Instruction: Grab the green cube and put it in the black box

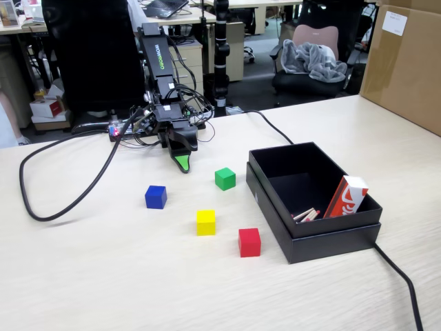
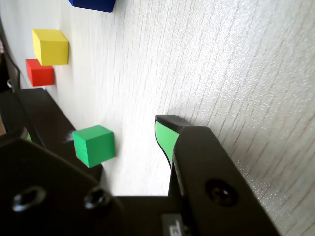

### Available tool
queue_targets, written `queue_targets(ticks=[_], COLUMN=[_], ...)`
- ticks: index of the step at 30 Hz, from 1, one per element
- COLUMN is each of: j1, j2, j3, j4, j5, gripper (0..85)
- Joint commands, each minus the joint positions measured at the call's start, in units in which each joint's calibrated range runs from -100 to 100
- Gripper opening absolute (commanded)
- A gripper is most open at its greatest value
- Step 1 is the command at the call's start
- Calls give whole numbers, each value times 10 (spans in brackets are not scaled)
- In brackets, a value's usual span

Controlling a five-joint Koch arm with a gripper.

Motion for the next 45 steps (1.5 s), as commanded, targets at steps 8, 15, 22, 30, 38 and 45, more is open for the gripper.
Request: queue_targets(ticks=[8, 15, 22, 30, 38, 45], j1=[0, -7, -1, 36, 61, 69], j2=[2, -4, -4, 10, 214, 453], j3=[-3, 52, 196, 337, 536, 661], j4=[-22, -133, -256, -396, -509, -554], j5=[0, -1, 0, 30, 60, 63], gripper=[487, 484, 479, 477, 476, 476])
